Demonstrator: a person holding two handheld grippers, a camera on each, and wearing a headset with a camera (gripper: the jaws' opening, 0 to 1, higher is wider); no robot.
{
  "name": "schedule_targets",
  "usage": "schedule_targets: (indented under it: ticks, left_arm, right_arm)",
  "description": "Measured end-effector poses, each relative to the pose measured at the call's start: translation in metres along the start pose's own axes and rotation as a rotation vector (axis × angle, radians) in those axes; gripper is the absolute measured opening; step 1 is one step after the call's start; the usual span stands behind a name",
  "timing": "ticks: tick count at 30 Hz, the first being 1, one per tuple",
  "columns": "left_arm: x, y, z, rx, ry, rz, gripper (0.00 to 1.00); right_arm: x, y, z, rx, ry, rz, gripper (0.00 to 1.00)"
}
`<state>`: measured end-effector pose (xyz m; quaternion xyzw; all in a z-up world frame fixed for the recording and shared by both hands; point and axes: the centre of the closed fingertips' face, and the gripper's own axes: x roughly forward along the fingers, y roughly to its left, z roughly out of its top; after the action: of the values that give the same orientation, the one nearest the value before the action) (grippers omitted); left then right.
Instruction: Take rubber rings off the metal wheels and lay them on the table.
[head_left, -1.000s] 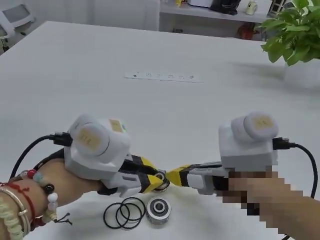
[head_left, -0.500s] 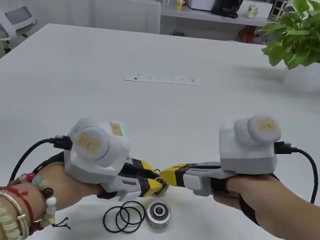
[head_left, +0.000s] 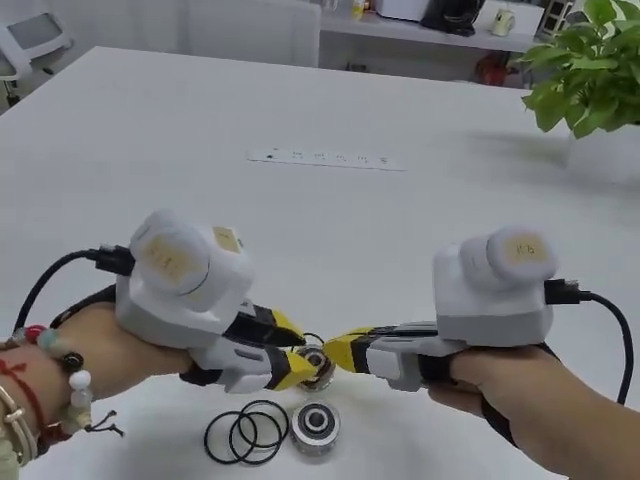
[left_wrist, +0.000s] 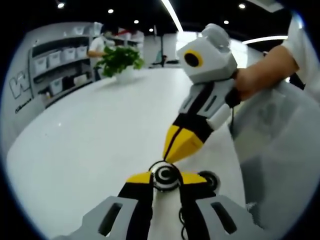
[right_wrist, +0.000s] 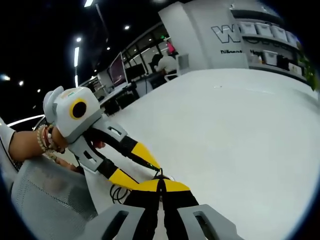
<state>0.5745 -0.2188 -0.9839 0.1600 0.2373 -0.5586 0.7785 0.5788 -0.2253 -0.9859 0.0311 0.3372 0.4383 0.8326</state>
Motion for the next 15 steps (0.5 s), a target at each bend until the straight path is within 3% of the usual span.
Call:
schedule_targets:
  ticks: [5, 10, 15]
  left_arm:
    - [-0.016, 0.006, 0.017, 0.003, -0.04, 0.014, 0.41]
    - [-0.035, 0.013, 0.034, 0.005, -0.073, 0.04, 0.42]
    - [-0.052, 0.01, 0.046, 0.029, -0.087, 0.052, 0.47]
  right_arm:
    - [-0.002, -0.001, 0.005, 0.012, -0.019, -0.003, 0.0]
    - [-0.005, 0.001, 0.011, 0.023, -0.046, 0.003, 0.0]
    - [-0.006, 0.006, 0.017, 0.028, -0.066, 0.018, 0.0]
